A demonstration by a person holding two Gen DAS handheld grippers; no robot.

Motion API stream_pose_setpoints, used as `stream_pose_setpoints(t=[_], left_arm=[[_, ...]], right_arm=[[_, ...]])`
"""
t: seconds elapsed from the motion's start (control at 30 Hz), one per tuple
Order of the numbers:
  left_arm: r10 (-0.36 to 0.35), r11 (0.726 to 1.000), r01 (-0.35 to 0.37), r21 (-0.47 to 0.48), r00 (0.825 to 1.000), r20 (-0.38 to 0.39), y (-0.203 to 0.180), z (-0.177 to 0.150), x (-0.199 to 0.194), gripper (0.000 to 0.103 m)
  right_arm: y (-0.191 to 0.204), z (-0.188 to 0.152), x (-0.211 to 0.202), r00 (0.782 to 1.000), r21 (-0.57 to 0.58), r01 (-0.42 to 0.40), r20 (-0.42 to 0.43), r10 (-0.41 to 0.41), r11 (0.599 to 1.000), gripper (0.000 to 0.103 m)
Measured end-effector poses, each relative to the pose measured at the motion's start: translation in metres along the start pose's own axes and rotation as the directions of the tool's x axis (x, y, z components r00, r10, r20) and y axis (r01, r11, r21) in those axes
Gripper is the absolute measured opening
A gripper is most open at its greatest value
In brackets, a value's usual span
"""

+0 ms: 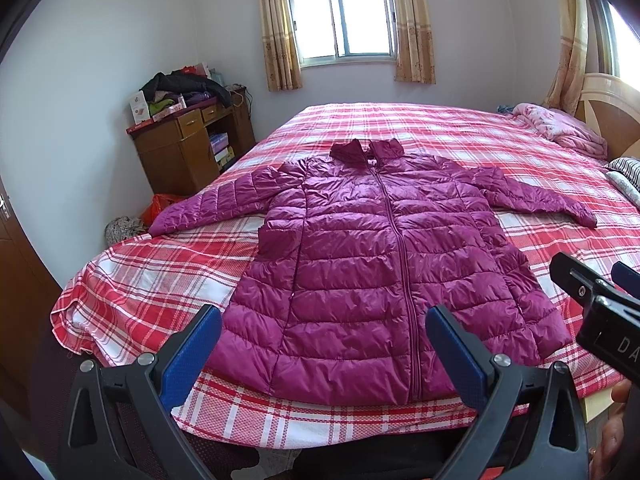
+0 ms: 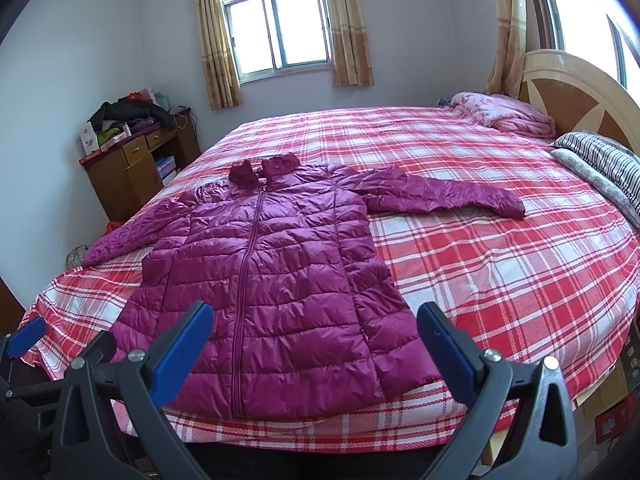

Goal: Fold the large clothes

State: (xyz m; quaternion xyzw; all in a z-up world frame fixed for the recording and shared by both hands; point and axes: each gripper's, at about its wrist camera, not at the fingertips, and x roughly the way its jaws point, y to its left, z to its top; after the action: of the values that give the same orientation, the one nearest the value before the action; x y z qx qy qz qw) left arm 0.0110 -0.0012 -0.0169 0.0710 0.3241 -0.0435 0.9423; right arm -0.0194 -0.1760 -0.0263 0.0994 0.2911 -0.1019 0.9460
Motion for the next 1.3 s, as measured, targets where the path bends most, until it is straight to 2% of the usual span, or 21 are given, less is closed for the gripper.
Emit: stream_pose_setpoints(t=[0.13, 0.3, 0.43, 0.53, 0.6, 0.7, 0.73, 0.87, 0.93, 1.0, 1.07, 1.1, 1.3], left_arm=[[-0.003, 1.000, 0.003, -0.005, 1.000, -0.016, 0.000, 0.003, 0.016, 0.102], [-0.001, 1.000, 0.001, 0.003, 0.999, -0.044, -0.007, 0.015, 0.042, 0.102], [-0.103, 0.995, 0.102, -0.011, 0.994, -0.049, -0.012, 0.032, 0.062, 0.102], [-0.211, 0.977, 0.208, -0.039, 0.974, -0.082, -0.015, 0.043, 0.089, 0.102], [-0.246, 0.968, 0.239, -0.080, 0.965, -0.096, -0.013, 0.046, 0.110, 0.102], [-0.266, 0.959, 0.251, -0.132, 0.958, -0.111, -0.009, 0.053, 0.141, 0.102], [-0.259, 0.960, 0.243, -0.137, 0.959, -0.115, -0.007, 0.057, 0.150, 0.102], [-0.155, 0.983, 0.144, -0.111, 0.982, -0.106, 0.003, 0.079, 0.180, 0.102], [-0.128, 0.986, 0.117, -0.115, 0.988, -0.090, 0.013, 0.089, 0.193, 0.102], [-0.128, 0.984, 0.117, -0.132, 0.989, -0.078, 0.022, 0.100, 0.207, 0.102], [-0.130, 0.982, 0.118, -0.151, 0.989, -0.071, 0.028, 0.108, 0.219, 0.102], [-0.123, 0.980, 0.111, -0.162, 0.990, -0.064, 0.032, 0.112, 0.226, 0.102], [-0.078, 0.980, 0.067, -0.185, 0.996, -0.051, 0.036, 0.125, 0.263, 0.102]], right_arm=[[-0.014, 0.007, 0.015, 0.999, 0.041, -0.031, -0.043, 0.033, 0.999, 0.103], [-0.022, 0.022, 0.037, 0.997, 0.035, -0.020, -0.079, 0.022, 0.999, 0.103], [-0.033, 0.032, 0.065, 0.993, 0.046, -0.022, -0.115, 0.028, 0.999, 0.103], [-0.056, 0.036, 0.091, 0.985, 0.111, -0.029, -0.164, 0.047, 0.993, 0.103], [-0.080, 0.034, 0.109, 0.980, 0.188, -0.026, -0.190, 0.062, 0.982, 0.103], [-0.127, 0.037, 0.129, 0.981, 0.279, 0.033, -0.193, 0.023, 0.960, 0.100], [-0.145, 0.040, 0.133, 0.983, 0.312, 0.057, -0.186, 0.002, 0.948, 0.096], [-0.227, 0.061, 0.143, 0.988, 0.473, 0.133, -0.137, -0.077, 0.871, 0.096], [-0.269, 0.069, 0.147, 0.988, 0.559, 0.156, -0.100, -0.121, 0.815, 0.096], [-0.308, 0.073, 0.152, 0.980, 0.650, 0.191, -0.083, -0.180, 0.736, 0.096], [-0.339, 0.075, 0.157, 0.966, 0.712, 0.233, -0.090, -0.244, 0.662, 0.092], [-0.350, 0.076, 0.161, 0.958, 0.727, 0.253, -0.098, -0.269, 0.639, 0.090], [-0.381, 0.081, 0.192, 0.935, 0.745, 0.323, -0.154, -0.319, 0.584, 0.083]])
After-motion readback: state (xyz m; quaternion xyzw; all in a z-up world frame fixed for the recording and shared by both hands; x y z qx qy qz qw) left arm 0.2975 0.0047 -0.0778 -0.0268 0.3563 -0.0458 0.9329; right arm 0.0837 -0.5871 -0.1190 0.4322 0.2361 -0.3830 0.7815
